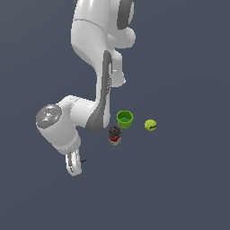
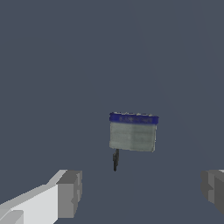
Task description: Pick up a designated object from a clutter of objects.
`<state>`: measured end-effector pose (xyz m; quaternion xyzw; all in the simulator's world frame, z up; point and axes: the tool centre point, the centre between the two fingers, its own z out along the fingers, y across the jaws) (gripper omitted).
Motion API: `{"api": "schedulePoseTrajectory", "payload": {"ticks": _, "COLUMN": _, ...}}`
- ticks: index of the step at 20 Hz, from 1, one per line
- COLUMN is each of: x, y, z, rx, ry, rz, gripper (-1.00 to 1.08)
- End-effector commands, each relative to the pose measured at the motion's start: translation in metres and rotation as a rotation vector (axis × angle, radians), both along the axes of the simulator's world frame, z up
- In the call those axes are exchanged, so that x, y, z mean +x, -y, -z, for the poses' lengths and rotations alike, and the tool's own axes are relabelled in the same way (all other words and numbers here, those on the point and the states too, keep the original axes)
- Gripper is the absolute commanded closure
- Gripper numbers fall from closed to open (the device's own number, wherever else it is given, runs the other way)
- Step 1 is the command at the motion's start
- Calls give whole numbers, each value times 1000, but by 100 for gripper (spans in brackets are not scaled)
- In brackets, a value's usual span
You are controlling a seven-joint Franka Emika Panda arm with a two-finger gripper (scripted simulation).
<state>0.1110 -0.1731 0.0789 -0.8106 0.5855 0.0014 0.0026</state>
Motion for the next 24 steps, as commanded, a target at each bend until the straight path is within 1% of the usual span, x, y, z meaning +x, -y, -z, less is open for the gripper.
{"api": "schedulePoseTrajectory", "payload": {"ticks": 1, "x": 1, "y": 5, "z": 8, "rx": -3, "ry": 0, "rz": 36, "gripper": -92}}
{"api": "schedulePoseTrajectory", "payload": {"ticks": 6, "x": 1, "y": 10, "z": 16, "rx": -6, "ry": -1, "rz": 66, "gripper": -92}}
{"api": "schedulePoseTrajectory", "payload": {"ticks": 12, "x": 0, "y": 10, "z": 21, "rx": -5, "ry": -2, "rz": 63, "gripper": -92}}
{"api": "schedulePoseTrajectory", "payload": {"ticks": 20, "x": -1, "y": 10, "z": 59, "rx": -5, "ry": -1, "rz": 67, "gripper": -92}}
{"api": "schedulePoseTrajectory", "payload": {"ticks": 24, "x": 0, "y": 10, "z": 66, "rx": -5, "ry": -1, "rz": 67, "gripper": -92}}
